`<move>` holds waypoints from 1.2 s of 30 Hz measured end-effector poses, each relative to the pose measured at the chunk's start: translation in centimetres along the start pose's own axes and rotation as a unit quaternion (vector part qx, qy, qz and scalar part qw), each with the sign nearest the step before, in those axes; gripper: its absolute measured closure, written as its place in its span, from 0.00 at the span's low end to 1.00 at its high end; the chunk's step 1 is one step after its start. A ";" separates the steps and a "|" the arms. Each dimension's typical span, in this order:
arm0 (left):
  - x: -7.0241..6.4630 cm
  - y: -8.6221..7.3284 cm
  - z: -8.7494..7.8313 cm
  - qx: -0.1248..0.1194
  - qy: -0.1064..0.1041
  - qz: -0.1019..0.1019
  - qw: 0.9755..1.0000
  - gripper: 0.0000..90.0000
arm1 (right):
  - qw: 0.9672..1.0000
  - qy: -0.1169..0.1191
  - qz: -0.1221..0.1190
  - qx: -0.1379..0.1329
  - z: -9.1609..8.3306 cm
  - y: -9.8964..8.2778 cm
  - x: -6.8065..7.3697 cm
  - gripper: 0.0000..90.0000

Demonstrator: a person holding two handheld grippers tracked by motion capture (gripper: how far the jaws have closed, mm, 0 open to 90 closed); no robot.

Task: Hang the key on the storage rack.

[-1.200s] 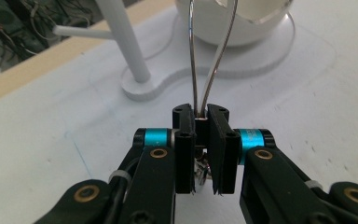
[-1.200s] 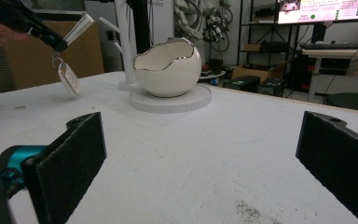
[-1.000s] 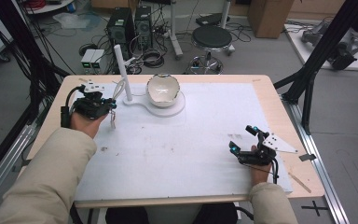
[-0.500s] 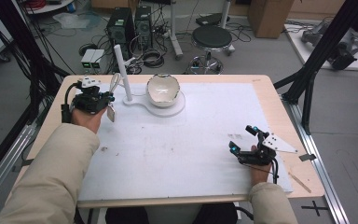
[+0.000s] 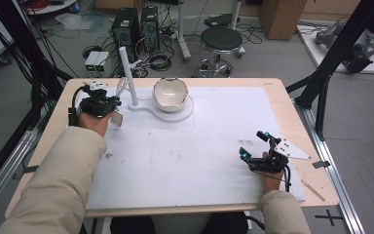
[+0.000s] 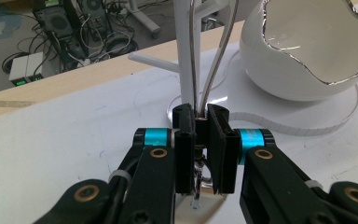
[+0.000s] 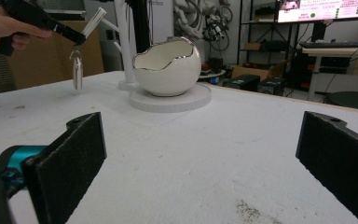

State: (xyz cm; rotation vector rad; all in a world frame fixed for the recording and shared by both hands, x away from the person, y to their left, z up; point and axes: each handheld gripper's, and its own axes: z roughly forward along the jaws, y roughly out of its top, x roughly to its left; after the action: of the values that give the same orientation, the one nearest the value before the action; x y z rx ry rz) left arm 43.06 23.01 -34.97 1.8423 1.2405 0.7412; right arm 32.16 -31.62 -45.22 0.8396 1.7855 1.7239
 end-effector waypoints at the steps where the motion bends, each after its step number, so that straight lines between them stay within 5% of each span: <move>1: 0.0 0.0 0.1 0.001 0.001 0.001 1.000 0.90 | 1.000 0.000 0.001 0.000 0.0 0.0 0.0 0.01; 31: 0.5 -1.0 3.2 0.011 0.007 -0.001 1.000 0.89 | 1.000 -0.003 -0.001 0.000 0.1 0.0 0.0 0.01; 36: 1.0 -1.2 3.3 0.001 -0.007 0.004 1.000 0.65 | 1.000 -0.002 -0.002 0.001 0.1 0.0 0.0 0.01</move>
State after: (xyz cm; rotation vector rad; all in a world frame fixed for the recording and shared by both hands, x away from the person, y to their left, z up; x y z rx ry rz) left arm 45.46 23.28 -37.72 1.8520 1.2271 0.7310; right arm 32.20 -31.55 -45.20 0.8403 1.7853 1.7170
